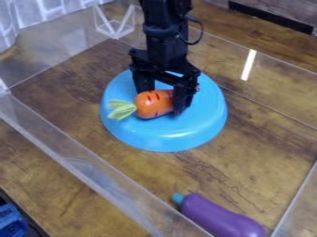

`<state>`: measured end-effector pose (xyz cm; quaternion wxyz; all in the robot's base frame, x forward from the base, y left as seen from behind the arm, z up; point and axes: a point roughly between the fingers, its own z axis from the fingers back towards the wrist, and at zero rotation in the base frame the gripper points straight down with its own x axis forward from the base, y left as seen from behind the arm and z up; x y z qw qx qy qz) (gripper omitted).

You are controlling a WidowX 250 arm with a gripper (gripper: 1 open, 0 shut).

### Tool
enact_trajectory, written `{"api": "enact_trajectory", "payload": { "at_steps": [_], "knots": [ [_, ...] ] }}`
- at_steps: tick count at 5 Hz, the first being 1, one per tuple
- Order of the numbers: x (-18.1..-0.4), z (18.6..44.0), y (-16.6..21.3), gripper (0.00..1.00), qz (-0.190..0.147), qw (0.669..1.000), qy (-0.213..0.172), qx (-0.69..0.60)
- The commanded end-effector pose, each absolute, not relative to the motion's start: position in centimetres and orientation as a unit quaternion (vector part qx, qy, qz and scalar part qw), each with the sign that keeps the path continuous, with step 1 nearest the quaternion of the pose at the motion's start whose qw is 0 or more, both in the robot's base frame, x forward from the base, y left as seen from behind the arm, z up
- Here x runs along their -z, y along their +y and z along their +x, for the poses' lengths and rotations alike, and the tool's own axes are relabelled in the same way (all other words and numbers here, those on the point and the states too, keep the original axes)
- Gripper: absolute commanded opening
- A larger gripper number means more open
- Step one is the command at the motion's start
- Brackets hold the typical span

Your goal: Put the carrot on the blue tray

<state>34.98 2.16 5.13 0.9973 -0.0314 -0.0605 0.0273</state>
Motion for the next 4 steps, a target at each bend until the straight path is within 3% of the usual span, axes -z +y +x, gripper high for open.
{"api": "enact_trajectory", "payload": {
  "at_steps": [1, 2, 3, 4],
  "knots": [
    [-7.9, 35.4, 3.8, 1.00, -0.023, 0.992, -0.103, -0.064],
    [-8.5, 36.3, 3.1, 0.00, -0.022, 0.992, -0.106, -0.069],
    [-9.0, 37.2, 2.0, 0.00, -0.020, 0.992, -0.109, -0.067],
    [-8.7, 38.0, 1.2, 1.00, -0.014, 0.992, -0.110, -0.065]
  ]
}}
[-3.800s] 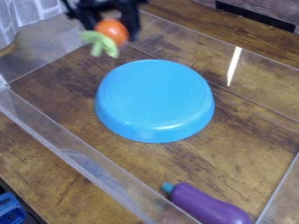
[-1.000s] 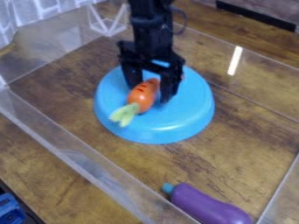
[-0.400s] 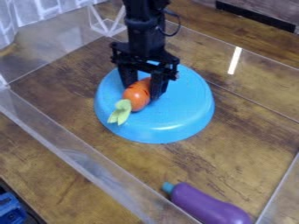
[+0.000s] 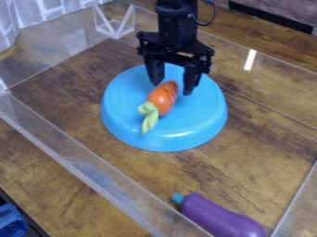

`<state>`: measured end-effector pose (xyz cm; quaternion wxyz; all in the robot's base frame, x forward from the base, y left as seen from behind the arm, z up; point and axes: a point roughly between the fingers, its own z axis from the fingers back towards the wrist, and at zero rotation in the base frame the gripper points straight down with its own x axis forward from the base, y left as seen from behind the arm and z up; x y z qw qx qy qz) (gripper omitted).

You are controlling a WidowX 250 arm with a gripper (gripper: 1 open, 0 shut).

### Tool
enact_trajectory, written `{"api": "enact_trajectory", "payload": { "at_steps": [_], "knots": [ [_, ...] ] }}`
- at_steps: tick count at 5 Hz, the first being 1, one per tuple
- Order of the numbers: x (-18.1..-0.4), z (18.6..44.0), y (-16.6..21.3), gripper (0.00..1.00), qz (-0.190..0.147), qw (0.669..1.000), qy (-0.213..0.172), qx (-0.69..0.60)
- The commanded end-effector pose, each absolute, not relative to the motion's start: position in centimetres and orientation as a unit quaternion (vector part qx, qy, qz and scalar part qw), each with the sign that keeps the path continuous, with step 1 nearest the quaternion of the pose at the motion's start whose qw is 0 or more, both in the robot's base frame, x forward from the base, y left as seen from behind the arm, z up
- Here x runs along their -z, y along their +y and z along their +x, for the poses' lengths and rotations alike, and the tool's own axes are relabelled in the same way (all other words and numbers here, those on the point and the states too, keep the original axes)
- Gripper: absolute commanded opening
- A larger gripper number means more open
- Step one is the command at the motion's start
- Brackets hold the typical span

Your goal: Put the carrot on the blue tray

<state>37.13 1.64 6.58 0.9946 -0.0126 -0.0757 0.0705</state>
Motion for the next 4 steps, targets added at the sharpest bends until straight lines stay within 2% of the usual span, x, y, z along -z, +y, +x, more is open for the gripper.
{"api": "enact_trajectory", "payload": {
  "at_steps": [1, 2, 3, 4],
  "knots": [
    [-7.9, 38.0, 0.1, 1.00, -0.016, 0.993, -0.107, -0.049],
    [-7.0, 37.9, -0.8, 1.00, -0.018, 0.994, -0.105, -0.028],
    [-7.9, 38.4, -0.3, 1.00, -0.013, 0.993, -0.104, -0.048],
    [-7.9, 39.3, -0.4, 0.00, -0.008, 0.993, -0.102, -0.065]
  ]
}}
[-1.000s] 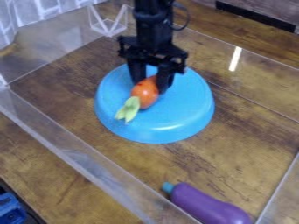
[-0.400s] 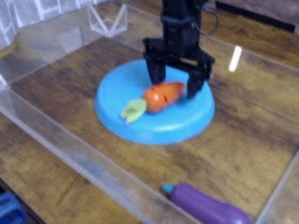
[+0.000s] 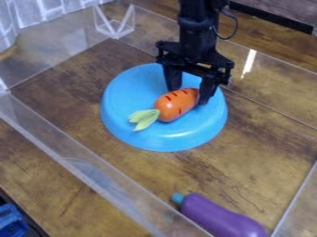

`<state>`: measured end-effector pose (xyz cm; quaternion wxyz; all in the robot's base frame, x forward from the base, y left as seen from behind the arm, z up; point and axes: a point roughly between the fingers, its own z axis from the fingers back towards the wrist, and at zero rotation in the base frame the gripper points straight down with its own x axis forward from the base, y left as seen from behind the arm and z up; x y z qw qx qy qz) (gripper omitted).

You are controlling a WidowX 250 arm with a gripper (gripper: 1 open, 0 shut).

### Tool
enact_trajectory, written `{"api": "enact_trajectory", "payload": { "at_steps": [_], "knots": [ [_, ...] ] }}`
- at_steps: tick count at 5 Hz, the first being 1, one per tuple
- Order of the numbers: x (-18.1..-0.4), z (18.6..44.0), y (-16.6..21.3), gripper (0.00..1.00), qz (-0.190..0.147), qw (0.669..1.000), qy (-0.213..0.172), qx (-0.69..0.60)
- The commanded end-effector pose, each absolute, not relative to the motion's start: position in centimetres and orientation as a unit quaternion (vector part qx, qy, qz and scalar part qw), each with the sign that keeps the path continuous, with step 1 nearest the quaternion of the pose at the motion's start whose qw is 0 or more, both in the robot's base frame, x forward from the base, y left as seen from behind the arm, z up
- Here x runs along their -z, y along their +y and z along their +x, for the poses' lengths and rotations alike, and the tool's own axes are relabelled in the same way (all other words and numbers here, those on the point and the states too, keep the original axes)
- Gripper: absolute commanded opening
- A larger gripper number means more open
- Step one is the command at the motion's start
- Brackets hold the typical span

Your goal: Put the carrot on the blue tray

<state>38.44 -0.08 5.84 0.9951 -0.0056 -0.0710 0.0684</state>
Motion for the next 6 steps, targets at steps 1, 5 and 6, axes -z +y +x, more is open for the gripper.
{"api": "enact_trajectory", "payload": {
  "at_steps": [1, 5, 6],
  "knots": [
    [-7.6, 39.2, 2.3, 0.00, 0.001, 0.993, -0.098, -0.070],
    [-5.6, 38.8, 5.5, 1.00, 0.017, 0.994, -0.096, -0.038],
    [-5.9, 38.6, 4.7, 1.00, 0.011, 0.995, -0.097, -0.016]
  ]
}}
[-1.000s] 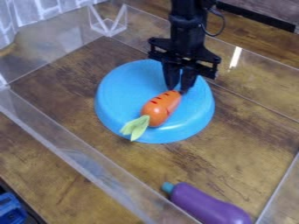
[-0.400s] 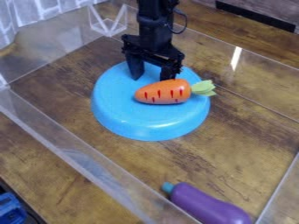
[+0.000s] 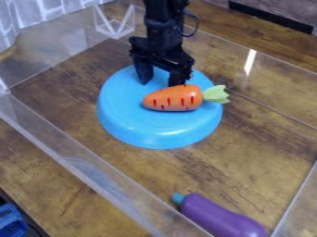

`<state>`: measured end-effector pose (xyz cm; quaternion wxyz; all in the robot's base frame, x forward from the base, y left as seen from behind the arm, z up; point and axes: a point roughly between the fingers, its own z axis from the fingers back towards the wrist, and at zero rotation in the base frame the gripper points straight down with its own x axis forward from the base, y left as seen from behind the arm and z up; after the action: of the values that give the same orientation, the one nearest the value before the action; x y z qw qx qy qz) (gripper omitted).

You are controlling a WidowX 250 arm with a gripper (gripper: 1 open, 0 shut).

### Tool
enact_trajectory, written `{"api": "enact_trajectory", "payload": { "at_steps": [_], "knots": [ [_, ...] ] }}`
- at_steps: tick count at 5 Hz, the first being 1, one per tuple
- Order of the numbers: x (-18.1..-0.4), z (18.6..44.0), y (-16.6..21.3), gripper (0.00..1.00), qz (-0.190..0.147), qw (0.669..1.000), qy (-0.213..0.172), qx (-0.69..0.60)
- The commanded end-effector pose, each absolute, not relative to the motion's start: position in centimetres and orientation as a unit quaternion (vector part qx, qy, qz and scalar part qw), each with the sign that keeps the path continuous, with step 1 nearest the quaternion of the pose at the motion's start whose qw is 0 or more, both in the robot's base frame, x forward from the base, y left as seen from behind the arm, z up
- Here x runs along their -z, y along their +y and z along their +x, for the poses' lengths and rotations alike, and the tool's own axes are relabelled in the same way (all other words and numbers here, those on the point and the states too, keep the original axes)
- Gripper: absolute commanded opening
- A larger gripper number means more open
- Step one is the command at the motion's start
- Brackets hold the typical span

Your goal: Put the carrot on the blue tray

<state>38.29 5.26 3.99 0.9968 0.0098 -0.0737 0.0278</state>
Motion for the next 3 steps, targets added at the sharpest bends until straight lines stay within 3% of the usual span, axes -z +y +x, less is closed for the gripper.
{"api": "enact_trajectory", "payload": {
  "at_steps": [1, 3],
  "knots": [
    [-6.07, 38.23, 4.19, 1.00, 0.007, 0.995, -0.097, -0.011],
    [-6.91, 37.68, 3.37, 1.00, 0.000, 0.995, -0.101, -0.006]
  ]
}}
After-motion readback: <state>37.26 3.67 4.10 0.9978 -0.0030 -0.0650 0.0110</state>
